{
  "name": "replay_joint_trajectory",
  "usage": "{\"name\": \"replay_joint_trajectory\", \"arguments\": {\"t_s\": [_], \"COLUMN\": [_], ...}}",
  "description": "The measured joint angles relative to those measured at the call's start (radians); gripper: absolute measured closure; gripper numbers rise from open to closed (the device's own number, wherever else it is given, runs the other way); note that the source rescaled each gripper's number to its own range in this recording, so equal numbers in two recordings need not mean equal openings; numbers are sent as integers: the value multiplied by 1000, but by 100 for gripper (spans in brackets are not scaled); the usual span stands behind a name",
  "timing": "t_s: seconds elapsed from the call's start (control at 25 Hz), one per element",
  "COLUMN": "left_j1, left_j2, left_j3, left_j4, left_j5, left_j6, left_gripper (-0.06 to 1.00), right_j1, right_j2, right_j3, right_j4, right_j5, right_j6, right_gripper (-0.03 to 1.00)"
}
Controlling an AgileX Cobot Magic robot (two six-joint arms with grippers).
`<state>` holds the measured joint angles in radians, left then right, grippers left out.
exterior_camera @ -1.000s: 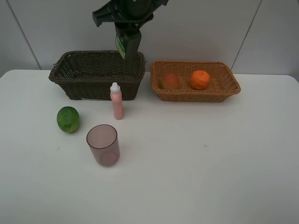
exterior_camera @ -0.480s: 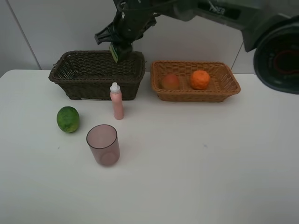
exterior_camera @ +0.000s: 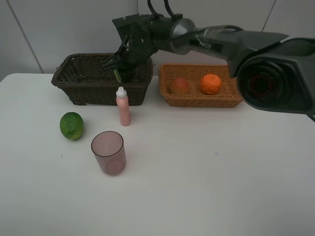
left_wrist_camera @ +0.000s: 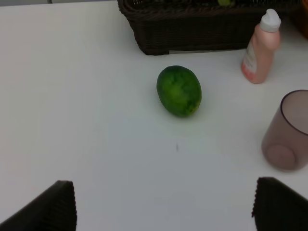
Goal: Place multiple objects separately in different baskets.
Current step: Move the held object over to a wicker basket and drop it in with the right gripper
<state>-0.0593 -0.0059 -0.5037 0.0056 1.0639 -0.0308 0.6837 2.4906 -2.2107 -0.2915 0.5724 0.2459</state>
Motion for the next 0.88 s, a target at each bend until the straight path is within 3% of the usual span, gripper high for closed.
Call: {"name": "replay_joint_trajectory", "arguments": {"t_s": [0.2,0.28,0.44,0.52,0.72,0.88], "left_j1": [0,0,0,0,0,0], "left_j2": [0,0,0,0,0,0], "left_j3": [0,0,0,0,0,0], "left_j4": [0,0,0,0,0,0], "left_j5": [0,0,0,0,0,0], "left_j6": [0,0,0,0,0,0], "left_gripper": [-1,-1,-1,-1,-1,-1], "right_j1": [0,0,0,0,0,0], "right_j2": [13,13,7,-1,-65,-136], "right_j3": [0,0,0,0,0,0], "right_j4": [0,0,0,17,65,110], "right_j5": [-5,-11,-24,-21,56,225], "right_j6": [0,0,0,0,0,0], "right_gripper": [94,84,32,13,2,1]}}
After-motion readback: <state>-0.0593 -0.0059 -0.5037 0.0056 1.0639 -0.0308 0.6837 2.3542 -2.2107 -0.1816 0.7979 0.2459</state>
